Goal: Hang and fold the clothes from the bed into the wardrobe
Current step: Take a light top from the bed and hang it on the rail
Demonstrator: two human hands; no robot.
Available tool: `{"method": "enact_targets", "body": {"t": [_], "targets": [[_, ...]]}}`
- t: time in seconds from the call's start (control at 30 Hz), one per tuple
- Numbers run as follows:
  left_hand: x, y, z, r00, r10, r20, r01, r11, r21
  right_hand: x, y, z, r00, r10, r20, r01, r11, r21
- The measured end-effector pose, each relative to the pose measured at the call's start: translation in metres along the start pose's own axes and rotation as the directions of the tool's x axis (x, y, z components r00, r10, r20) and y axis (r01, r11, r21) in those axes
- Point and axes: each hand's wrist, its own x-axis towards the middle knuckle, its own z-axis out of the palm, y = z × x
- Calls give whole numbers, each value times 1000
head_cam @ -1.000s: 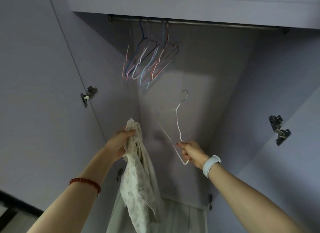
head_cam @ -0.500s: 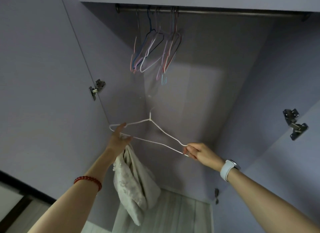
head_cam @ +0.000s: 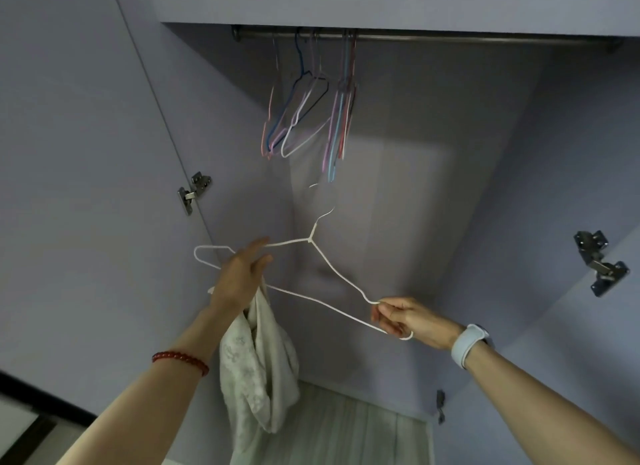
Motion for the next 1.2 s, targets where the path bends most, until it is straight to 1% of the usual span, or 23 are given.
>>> {"method": "enact_targets", "body": {"t": [0.03,0.13,0.2,0.23,0.3,0.37,0.4,0.43,0.5,0.57,0.6,0.63,0.7,0.73,0.77,0.83,0.9,0.97,1.0,1.07,1.13,1.2], "targets": [[3,-2,0,1000,5,5,-6,998,62,1,-2,-2,1000,13,7,-12,999,-43],[2,-5,3,1000,25,16,-27,990,135,5,-12,-5,999,27,25,-20,967,-252],[0,2,9,996,69,50,-76,985,155,12,-23,1,1000,-3,-22,-5,933,-359],[-1,9,13,992,94,79,-106,982,159,16,-33,7,997,-42,-72,13,927,-376],[-2,21,22,983,134,126,-154,974,168,25,-54,21,970,-181,-162,119,936,-330],[-2,31,26,977,142,157,-166,975,151,33,-74,34,914,-307,-265,236,934,-268],[-1,35,27,978,134,160,-155,980,127,38,-82,37,869,-348,-350,267,928,-260],[-1,40,26,981,115,155,-131,987,95,43,-86,38,821,-374,-432,274,921,-276],[0,50,19,986,9,167,-4,1000,-30,47,-94,36,742,-385,-548,274,921,-276],[1,57,8,970,-101,222,155,957,-244,50,-95,26,709,-346,-615,278,938,-207],[2,53,3,957,-155,246,223,934,-277,50,-92,18,708,-323,-628,271,945,-181],[2,49,-4,944,-211,254,277,923,-266,50,-89,12,706,-318,-633,261,948,-184],[3,36,-15,939,-284,193,312,941,-134,49,-84,2,684,-314,-659,277,947,-164],[5,28,-19,940,-314,134,322,946,-39,48,-82,-2,668,-300,-681,314,943,-108],[7,22,-23,937,-339,81,339,941,16,48,-82,-6,659,-280,-698,360,932,-35],[9,14,-29,932,-360,30,358,932,49,47,-85,-14,688,-234,-687,407,908,98],[11,10,-34,960,-279,24,273,952,136,46,-87,-20,767,-207,-607,381,908,172],[15,6,-38,984,-180,16,172,959,225,45,-88,-18,855,-202,-478,314,935,167],[16,5,-40,990,-141,14,132,954,269,45,-87,-15,875,-209,-438,289,949,126],[18,6,-44,997,-82,-3,79,951,299,49,-86,-11,866,-262,-427,282,959,-18],[20,12,-48,998,-54,-33,61,961,269,51,-89,-5,868,-315,-385,266,948,-176],[21,23,-50,997,-51,-60,63,974,218,54,-92,4,894,-328,-304,249,930,-272]]}}
